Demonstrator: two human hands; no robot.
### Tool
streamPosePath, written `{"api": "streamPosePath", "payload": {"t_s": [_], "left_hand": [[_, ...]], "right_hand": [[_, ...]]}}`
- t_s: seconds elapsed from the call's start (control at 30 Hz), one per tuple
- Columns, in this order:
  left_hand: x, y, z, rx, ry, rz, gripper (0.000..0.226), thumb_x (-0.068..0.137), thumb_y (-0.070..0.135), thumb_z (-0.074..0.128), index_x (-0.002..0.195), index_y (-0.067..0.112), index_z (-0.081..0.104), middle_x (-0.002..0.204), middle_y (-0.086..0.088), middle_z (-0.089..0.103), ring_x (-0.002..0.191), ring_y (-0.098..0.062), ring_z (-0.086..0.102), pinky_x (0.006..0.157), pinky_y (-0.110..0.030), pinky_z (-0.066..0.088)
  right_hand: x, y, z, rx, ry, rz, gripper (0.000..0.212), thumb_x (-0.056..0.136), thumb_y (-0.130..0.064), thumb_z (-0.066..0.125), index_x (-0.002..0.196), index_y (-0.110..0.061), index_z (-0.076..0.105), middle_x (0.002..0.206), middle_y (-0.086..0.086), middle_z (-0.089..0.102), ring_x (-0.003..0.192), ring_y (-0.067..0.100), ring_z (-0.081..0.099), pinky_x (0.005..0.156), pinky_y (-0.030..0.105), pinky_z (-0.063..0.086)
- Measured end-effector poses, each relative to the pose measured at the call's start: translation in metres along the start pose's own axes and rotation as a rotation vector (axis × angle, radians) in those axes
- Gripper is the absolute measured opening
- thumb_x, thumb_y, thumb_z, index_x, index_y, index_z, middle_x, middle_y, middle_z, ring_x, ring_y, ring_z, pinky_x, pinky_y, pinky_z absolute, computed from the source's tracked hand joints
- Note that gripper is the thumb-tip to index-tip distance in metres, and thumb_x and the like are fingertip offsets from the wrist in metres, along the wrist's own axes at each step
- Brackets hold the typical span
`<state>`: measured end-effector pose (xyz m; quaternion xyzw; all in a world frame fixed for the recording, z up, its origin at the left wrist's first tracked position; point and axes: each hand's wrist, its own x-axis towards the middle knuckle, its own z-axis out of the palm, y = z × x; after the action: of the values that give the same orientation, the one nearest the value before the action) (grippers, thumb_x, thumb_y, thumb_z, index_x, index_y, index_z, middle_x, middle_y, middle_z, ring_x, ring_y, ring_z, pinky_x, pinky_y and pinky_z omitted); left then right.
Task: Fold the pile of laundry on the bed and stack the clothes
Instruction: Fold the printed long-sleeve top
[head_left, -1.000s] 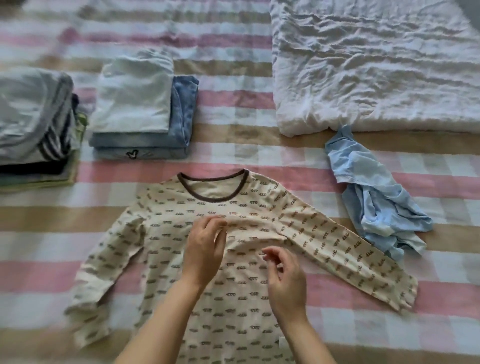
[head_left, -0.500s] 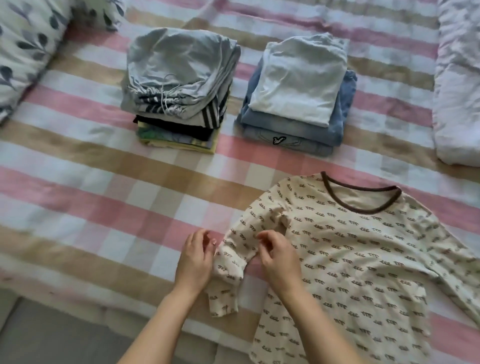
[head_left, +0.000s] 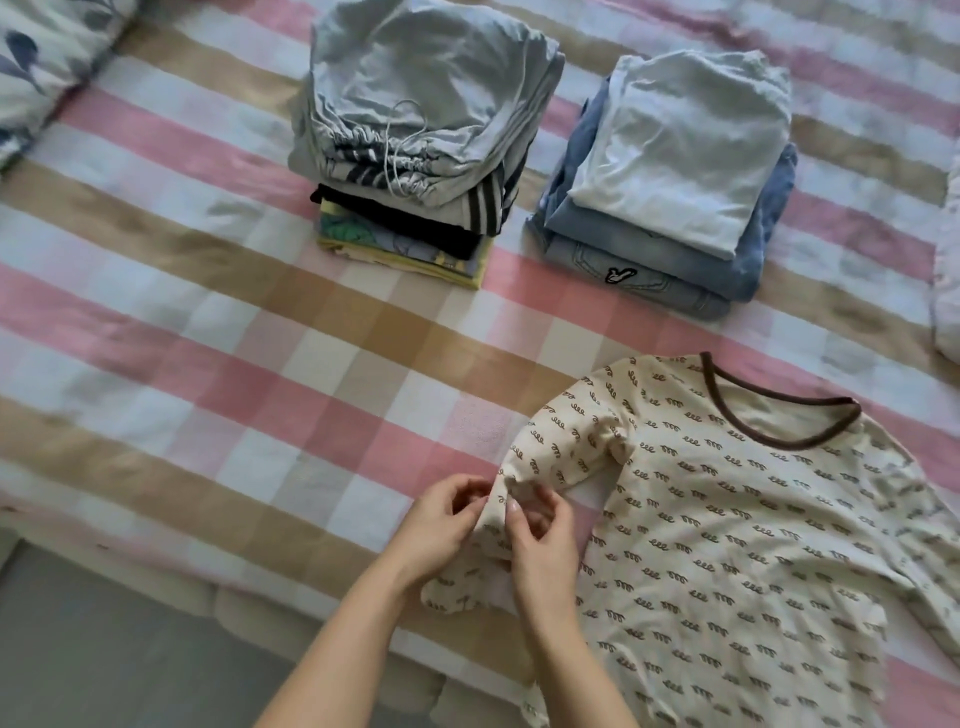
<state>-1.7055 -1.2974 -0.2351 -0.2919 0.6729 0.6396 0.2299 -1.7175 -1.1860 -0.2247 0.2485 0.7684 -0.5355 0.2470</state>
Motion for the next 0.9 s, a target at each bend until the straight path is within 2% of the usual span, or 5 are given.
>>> {"api": "streamPosePath", "payload": {"t_s": [0.2, 0.33, 0.5, 0.7, 0.9], "left_hand": [[0.005, 0.024, -0.036, -0.006, 0.044, 0.212, 0.031, 0.091, 0.009, 0.055, 0.108, 0.035, 0.058, 0.09, 0.005, 0.061, 0.082, -0.007, 0.059, 0.076, -0.018, 0.047], [0.015, 0.022, -0.036, 0.308, 0.129, 0.159, 0.03, 0.089, 0.011, 0.058, 0.116, 0.022, 0.056, 0.095, 0.003, 0.058, 0.079, -0.009, 0.054, 0.073, -0.017, 0.041], [0.003, -0.004, -0.037, 0.577, 0.272, -0.055, 0.026, 0.094, 0.029, 0.048, 0.072, 0.015, 0.05, 0.074, 0.001, 0.056, 0.074, -0.019, 0.051, 0.058, -0.028, 0.032], [-0.024, -0.008, -0.051, 0.0, 0.077, -0.151, 0.034, 0.089, 0.038, 0.052, 0.072, 0.009, 0.06, 0.06, 0.001, 0.058, 0.054, -0.011, 0.053, 0.049, -0.02, 0.041], [-0.022, 0.008, -0.082, -0.243, 0.298, 0.098, 0.011, 0.071, 0.018, 0.07, 0.08, 0.014, 0.065, 0.066, 0.004, 0.068, 0.057, -0.005, 0.061, 0.046, -0.018, 0.048]], "right_hand": [[-0.012, -0.014, 0.028, 0.418, -0.032, -0.023, 0.048, 0.087, 0.005, 0.056, 0.124, -0.024, 0.044, 0.099, 0.002, 0.058, 0.079, 0.006, 0.064, 0.071, 0.028, 0.054], [-0.007, -0.006, 0.045, 0.516, 0.081, 0.148, 0.048, 0.085, 0.01, 0.056, 0.126, -0.011, 0.044, 0.114, 0.011, 0.059, 0.093, 0.016, 0.062, 0.092, 0.048, 0.049], [-0.009, 0.012, 0.035, 0.326, -0.006, 0.212, 0.043, 0.086, -0.009, 0.061, 0.123, -0.02, 0.042, 0.11, 0.004, 0.061, 0.099, 0.019, 0.06, 0.074, 0.037, 0.053], [-0.011, 0.007, 0.034, 0.392, -0.143, 0.235, 0.053, 0.084, -0.005, 0.064, 0.131, -0.013, 0.04, 0.082, -0.002, 0.066, 0.072, 0.006, 0.059, 0.063, 0.015, 0.045], [-0.022, -0.008, 0.056, 0.585, -0.126, 0.169, 0.042, 0.086, 0.002, 0.059, 0.116, -0.025, 0.044, 0.086, 0.001, 0.065, 0.076, 0.008, 0.062, 0.065, 0.021, 0.051]]}}
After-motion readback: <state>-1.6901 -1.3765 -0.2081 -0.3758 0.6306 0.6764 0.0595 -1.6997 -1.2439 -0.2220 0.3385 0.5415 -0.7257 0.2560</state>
